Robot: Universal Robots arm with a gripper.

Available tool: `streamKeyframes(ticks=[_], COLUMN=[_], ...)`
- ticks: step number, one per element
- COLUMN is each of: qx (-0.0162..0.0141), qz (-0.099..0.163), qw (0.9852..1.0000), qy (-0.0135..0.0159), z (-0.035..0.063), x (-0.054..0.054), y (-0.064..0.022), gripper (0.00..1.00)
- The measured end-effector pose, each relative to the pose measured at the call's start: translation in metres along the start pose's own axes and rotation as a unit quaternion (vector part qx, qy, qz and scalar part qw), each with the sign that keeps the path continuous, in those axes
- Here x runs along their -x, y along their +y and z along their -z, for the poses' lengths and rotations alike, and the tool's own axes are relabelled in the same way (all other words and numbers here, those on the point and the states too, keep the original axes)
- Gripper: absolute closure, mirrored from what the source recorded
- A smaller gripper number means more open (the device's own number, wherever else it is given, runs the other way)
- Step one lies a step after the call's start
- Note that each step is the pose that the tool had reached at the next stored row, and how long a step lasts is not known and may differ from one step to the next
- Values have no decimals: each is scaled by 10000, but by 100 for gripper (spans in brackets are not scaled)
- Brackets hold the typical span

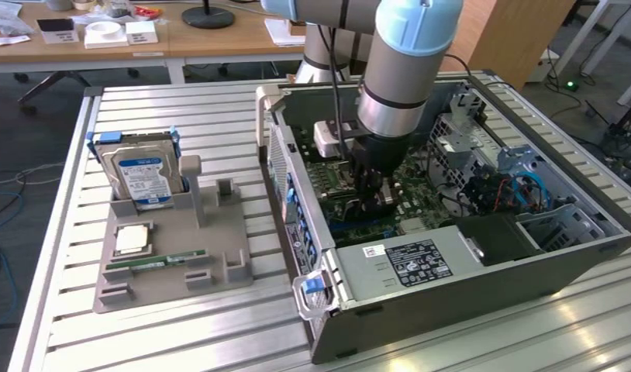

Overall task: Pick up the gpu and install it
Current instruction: 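Insert the gpu into the slot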

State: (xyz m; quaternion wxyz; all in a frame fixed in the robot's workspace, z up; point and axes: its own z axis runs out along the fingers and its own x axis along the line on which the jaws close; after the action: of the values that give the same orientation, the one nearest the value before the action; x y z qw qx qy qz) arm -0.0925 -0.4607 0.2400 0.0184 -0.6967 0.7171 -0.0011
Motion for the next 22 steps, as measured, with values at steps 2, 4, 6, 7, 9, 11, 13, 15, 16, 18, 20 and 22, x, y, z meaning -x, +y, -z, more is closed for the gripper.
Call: streamKeyframes(ticks=[2, 4, 6, 7, 9, 11, 13, 15, 16, 18, 20, 22], qx=[0, 0, 0, 0, 0, -1, -1, -1, -1, -1, -1, 0], qz=[1, 1, 1, 1, 1, 1, 2, 3, 2, 0, 1, 1], qw=[10000, 10000, 10000, 10000, 10000, 10000, 10000, 10000, 10000, 10000, 10000, 10000], qy=[2, 3, 3, 3, 3, 3, 3, 3, 3, 2, 3, 3], z=[0, 1, 1, 1, 1, 1, 1, 0, -1, -4, -4, -5], x=[0, 0, 0, 0, 0, 0, -1, -1, -1, -1, -1, -1], y=[0, 0, 0, 0, 2, 9, 16, 21, 22, 26, 25, 25], gripper=[74, 74, 74, 74, 74, 74, 74, 74, 74, 74, 74, 74])
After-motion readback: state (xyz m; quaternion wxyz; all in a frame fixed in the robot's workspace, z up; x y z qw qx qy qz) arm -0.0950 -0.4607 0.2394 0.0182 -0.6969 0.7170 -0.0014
